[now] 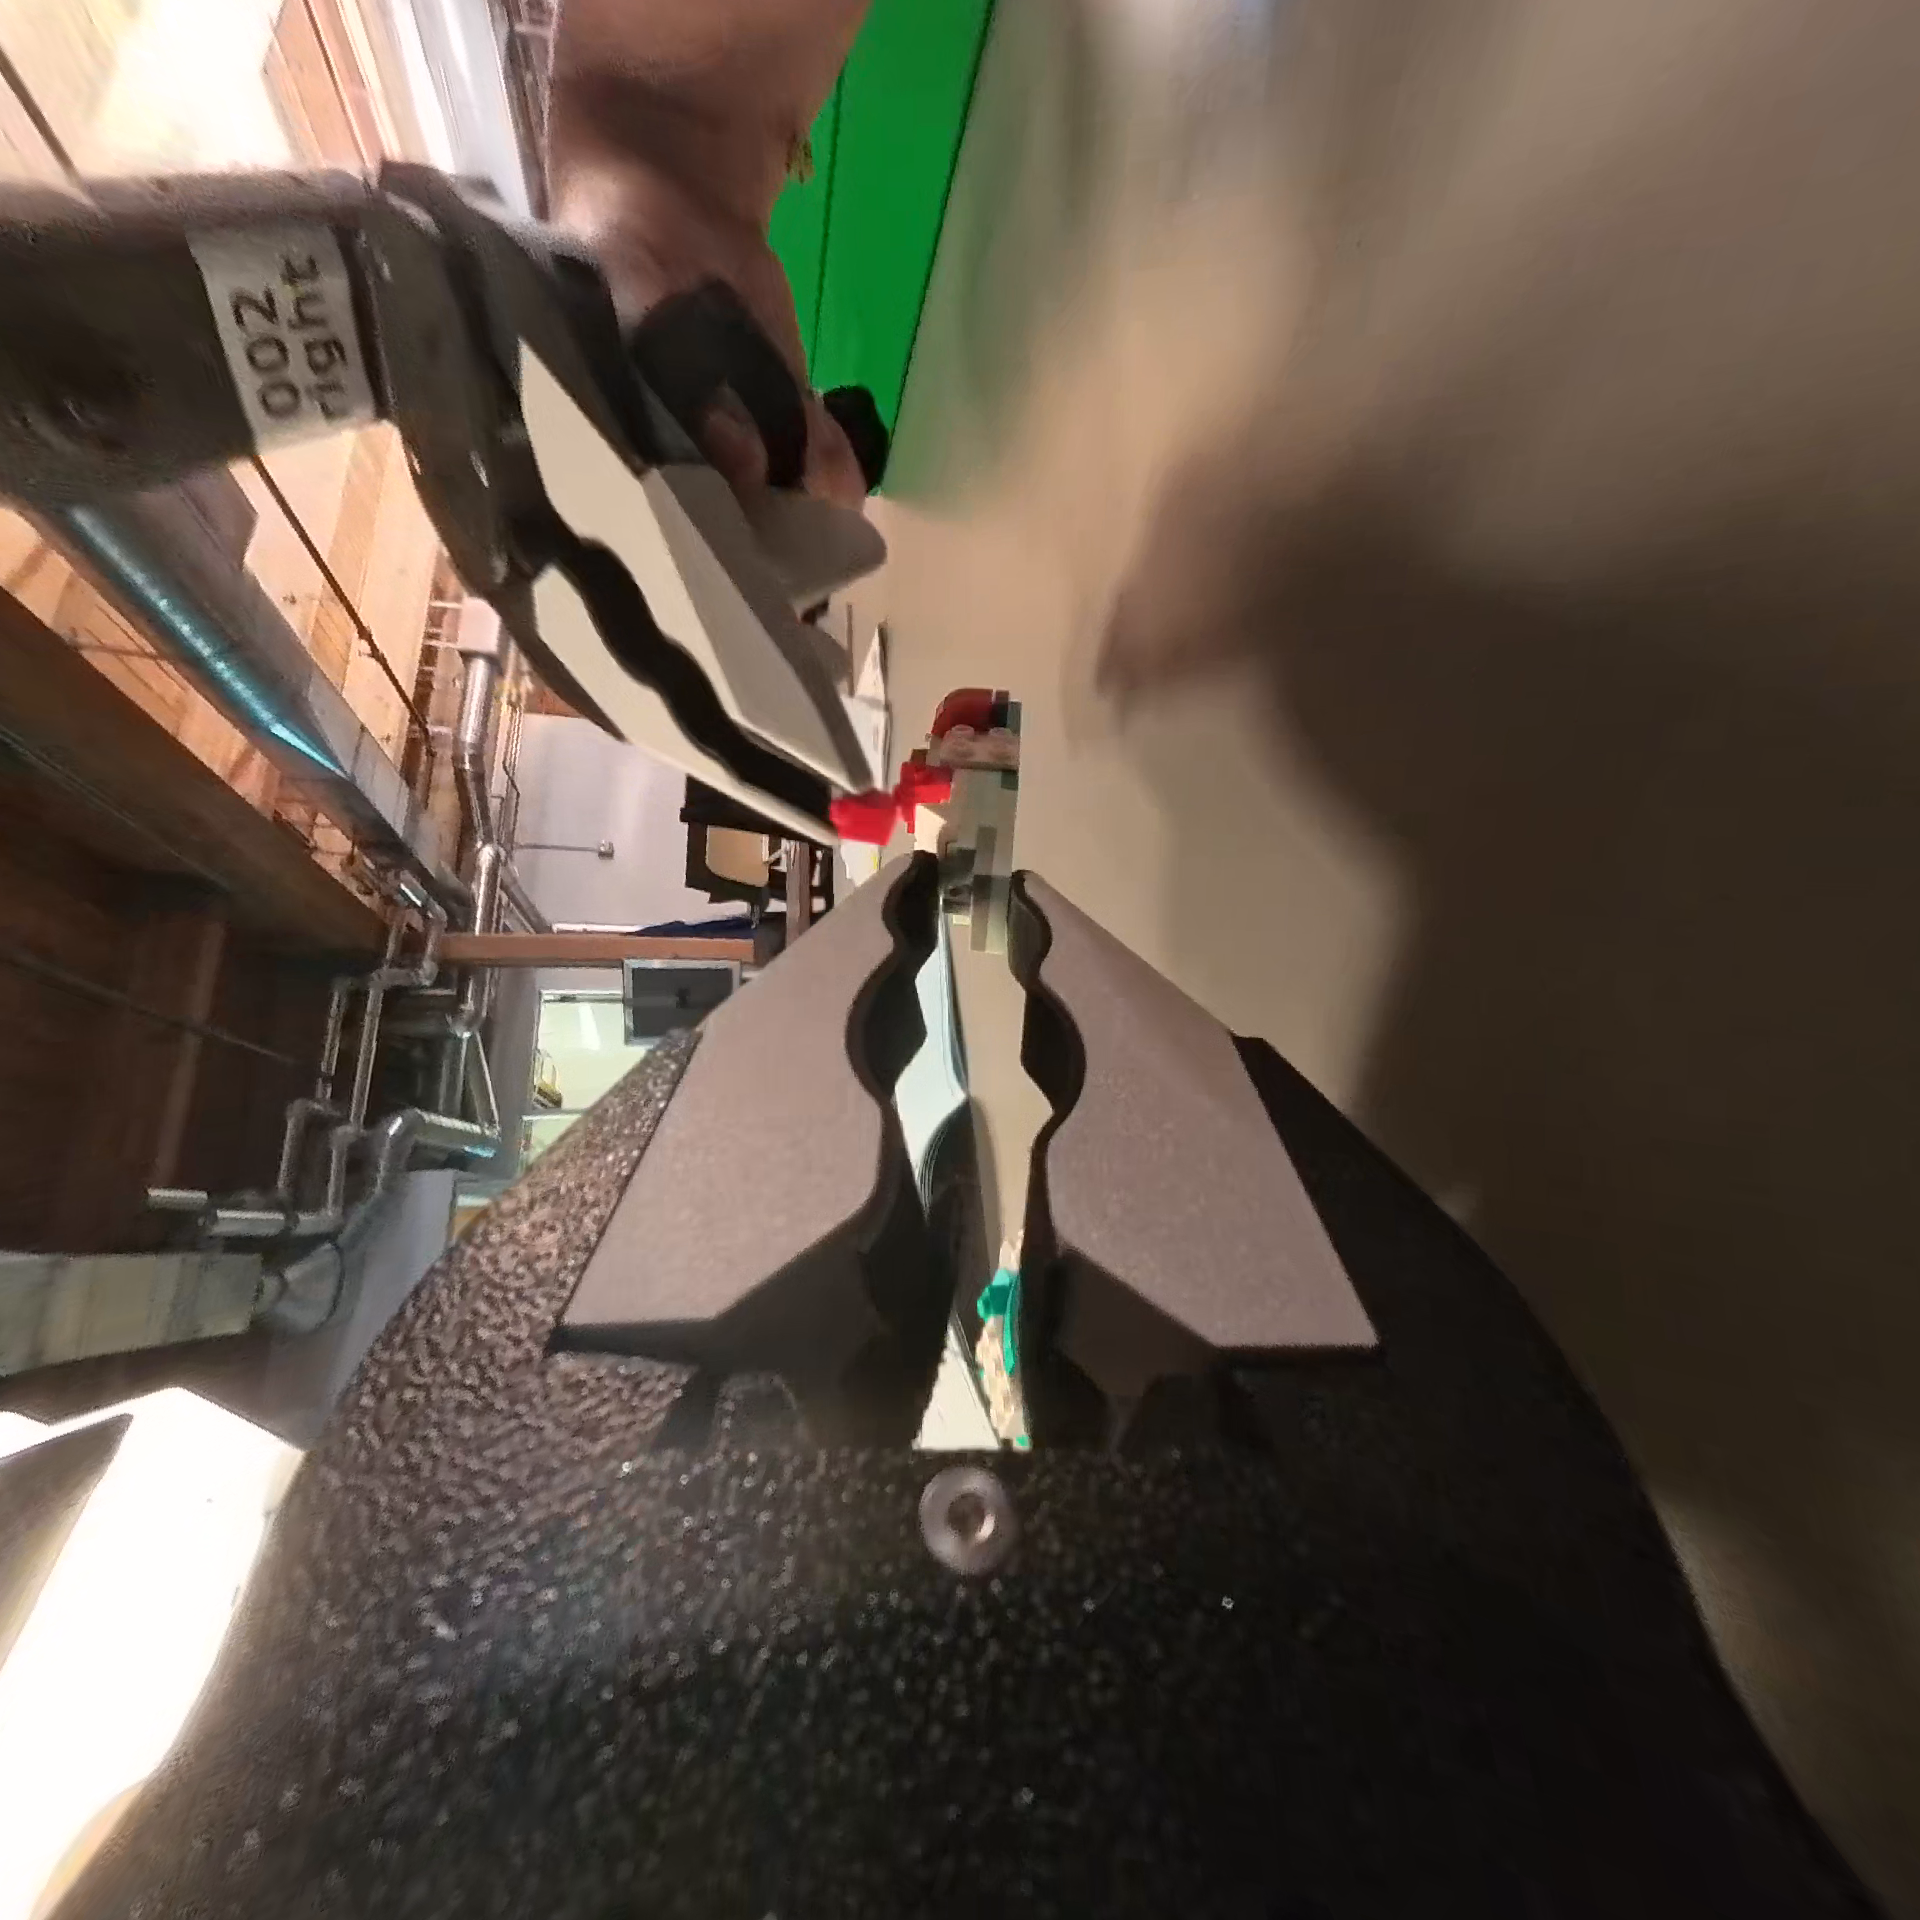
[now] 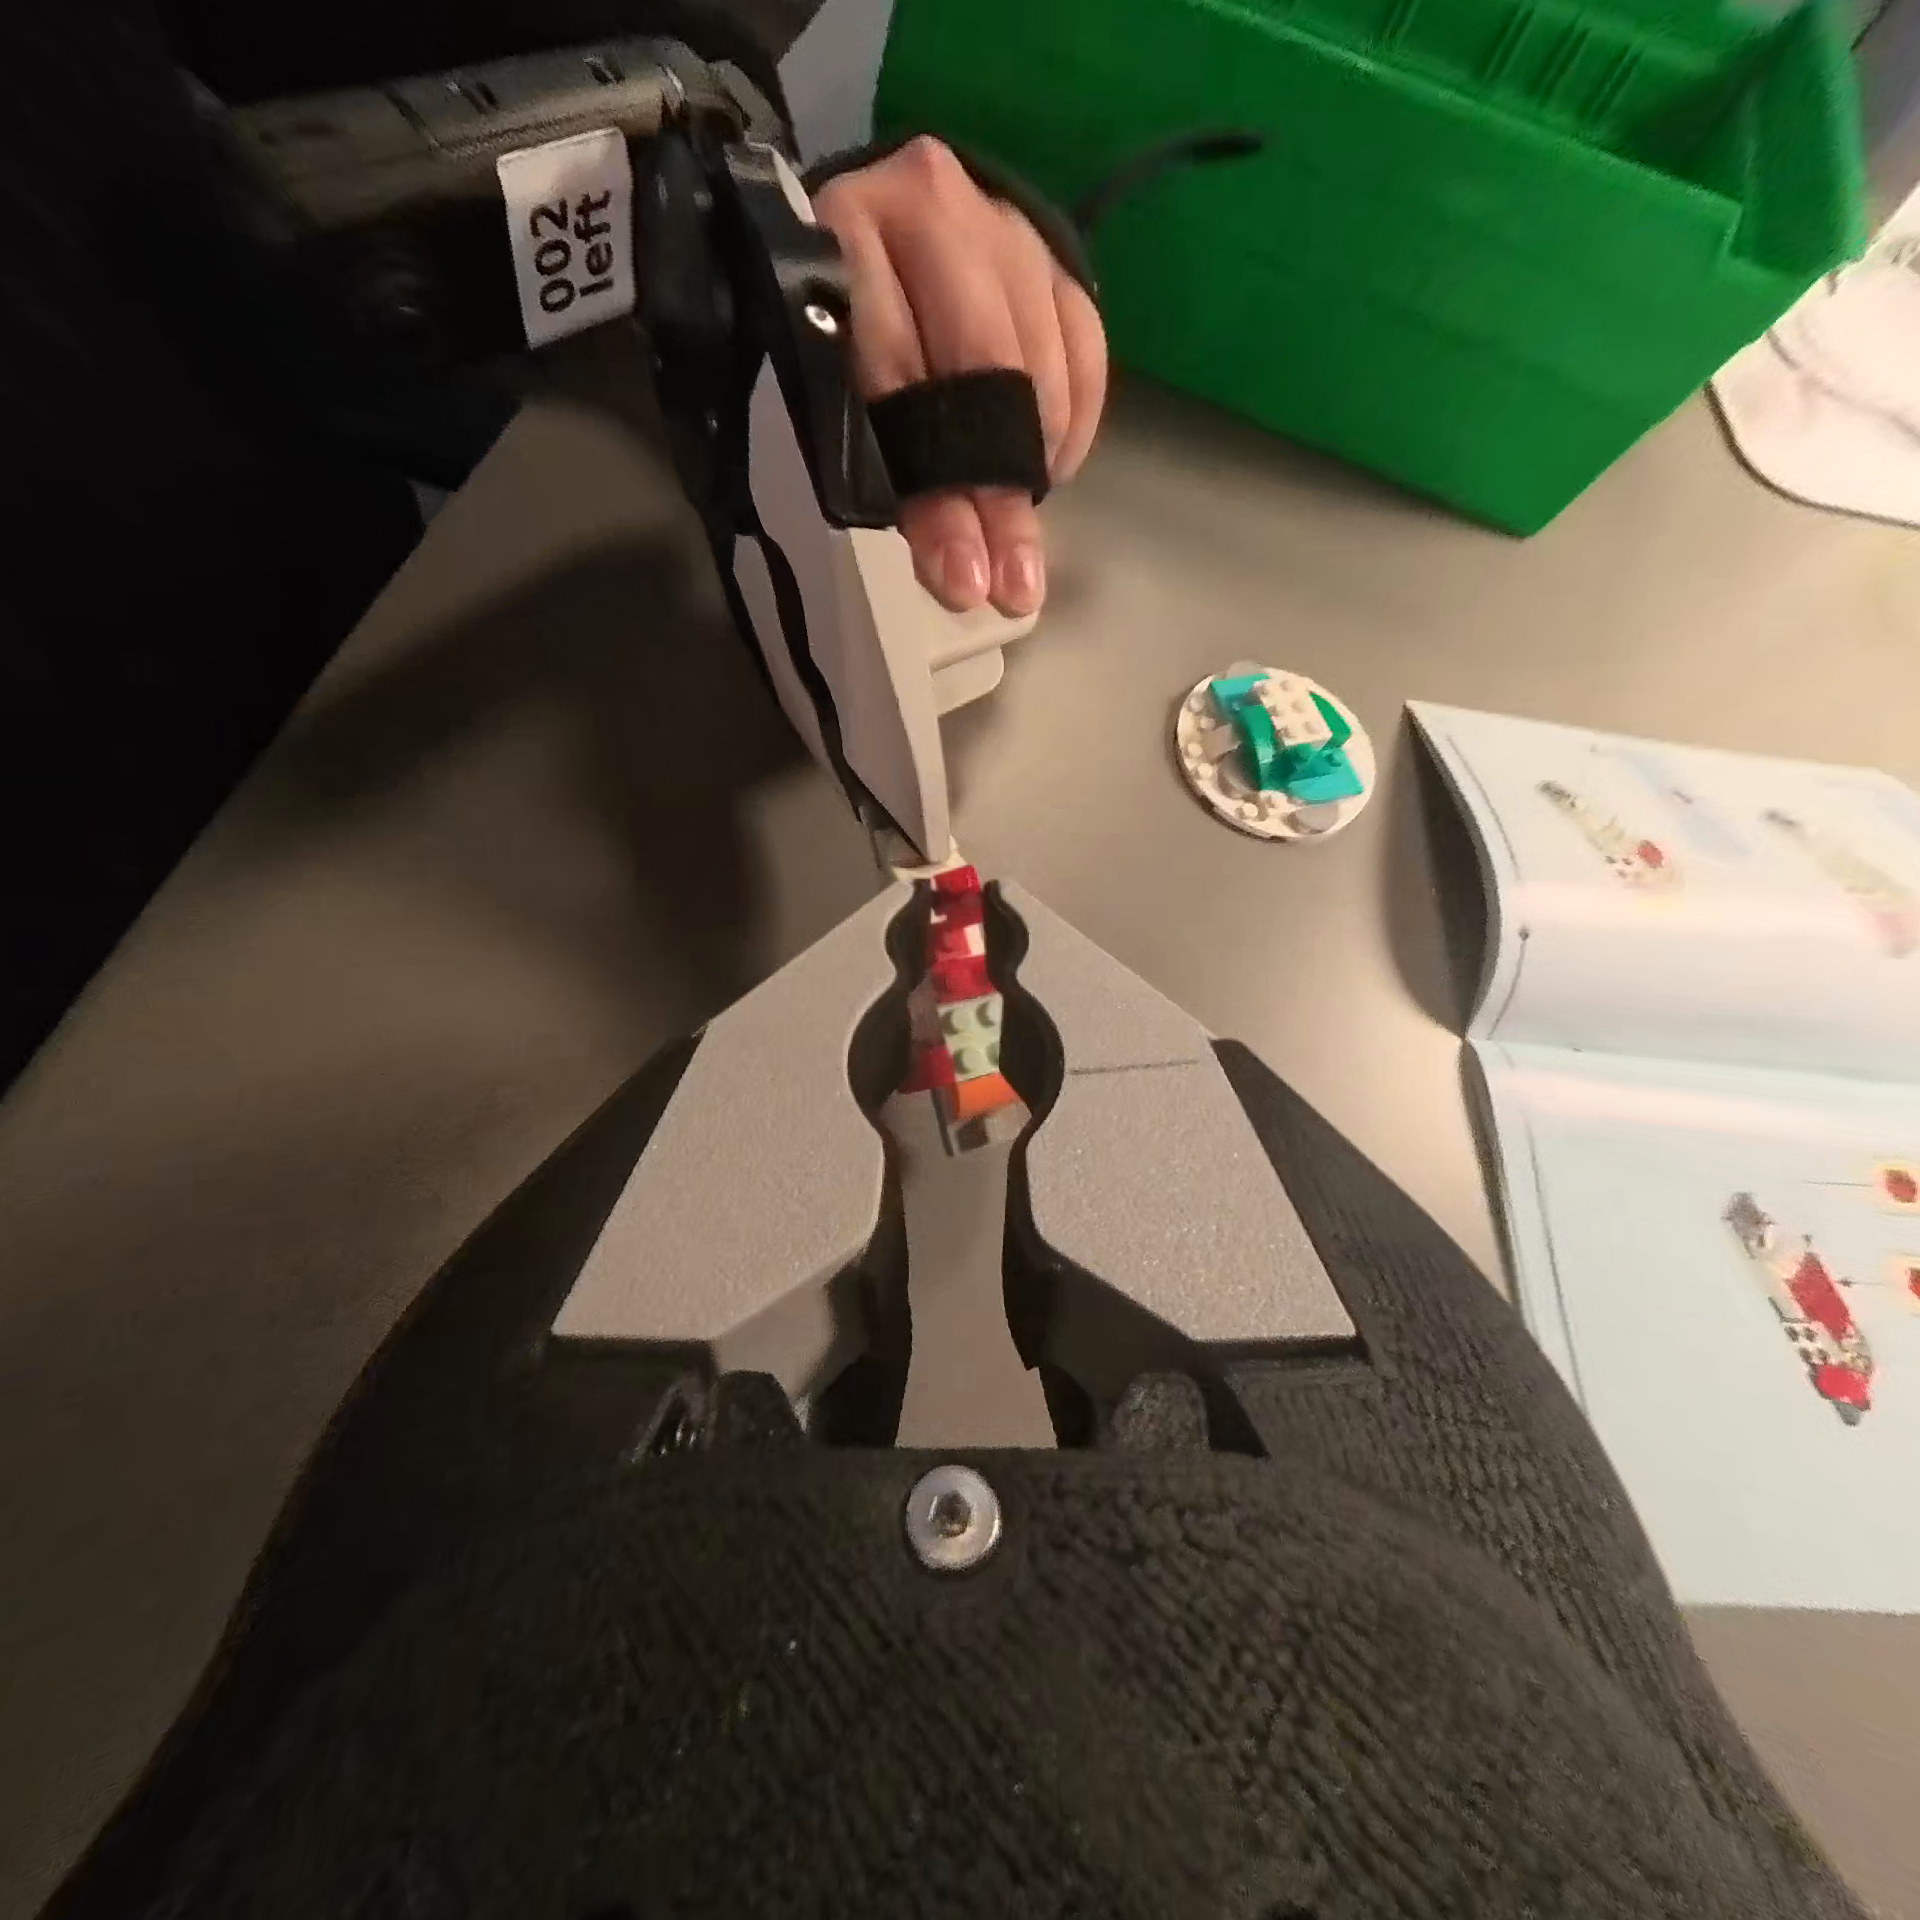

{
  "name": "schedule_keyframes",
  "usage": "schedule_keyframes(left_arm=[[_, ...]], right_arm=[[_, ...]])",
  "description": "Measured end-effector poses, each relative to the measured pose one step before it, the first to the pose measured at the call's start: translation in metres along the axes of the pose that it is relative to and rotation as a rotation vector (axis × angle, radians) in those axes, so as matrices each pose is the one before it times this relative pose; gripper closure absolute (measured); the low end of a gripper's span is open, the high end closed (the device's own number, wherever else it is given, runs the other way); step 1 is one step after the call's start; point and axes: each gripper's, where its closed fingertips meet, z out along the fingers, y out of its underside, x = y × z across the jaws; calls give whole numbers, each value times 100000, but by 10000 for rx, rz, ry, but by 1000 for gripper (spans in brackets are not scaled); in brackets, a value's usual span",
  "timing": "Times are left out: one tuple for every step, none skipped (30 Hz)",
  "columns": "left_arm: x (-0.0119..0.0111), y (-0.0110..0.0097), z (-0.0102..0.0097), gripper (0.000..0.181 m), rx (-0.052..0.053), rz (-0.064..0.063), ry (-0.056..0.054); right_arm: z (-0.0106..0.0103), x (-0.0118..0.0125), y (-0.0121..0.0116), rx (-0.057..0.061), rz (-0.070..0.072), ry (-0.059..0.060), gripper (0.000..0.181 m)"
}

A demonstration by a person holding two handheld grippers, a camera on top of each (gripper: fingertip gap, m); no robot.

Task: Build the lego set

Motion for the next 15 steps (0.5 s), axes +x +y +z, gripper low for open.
schedule_keyframes(left_arm=[[103, -25, 4, 170, 8, 22, 53], [26, 31, 16, 170, -23, 47, 3], [17, 33, 3, 170, -16, 55, -9], [1, 38, -6, 170, -17, 36, -1], [31, 6, 1, 170, 6, 21, 11], [51, -13, -6, 170, 1, 47, 14], [21, -38, 9, 170, 6, 62, -8], [32, -83, 3, 170, 18, 83, -9], [69, -94, 1, 170, 21, 101, 4], [104, -47, 19, 170, 1, 88, 22], [95, -23, 14, 170, -4, 84, 22], [42, -26, 15, 170, -4, 52, -2], [16, -10, 6, 170, -4, 24, -5], [12, -32, 2, 170, 16, -2, 6], [6, 5, 7, 170, -3, -4, 4]], right_arm=[[146, -200, 29, -5, 128, -152, 173], [111, -220, 37, -28, 159, -171, 173], [59, -205, 43, -39, 151, -169, 173], [35, -144, 91, -50, 151, -126, 173], [15, -59, 61, -31, 129, -71, 173], [-4, 38, 77, -50, 84, -8, 173], [22, 74, 113, -87, 40, 41, 173], [53, -69, 110, -98, 37, -42, 173], [63, -101, 96, -107, 48, -52, 173], [74, -52, 93, -114, 13, -13, 173], [45, -51, 101, -116, 10, -7, 173], [18, -19, 49, -76, 11, 3, 172], [-1, 2, 31, -52, 18, 10, 173], [-8, -20, 25, -54, 14, 9, 172], [13, 13, 26, -61, -18, 48, 172]])
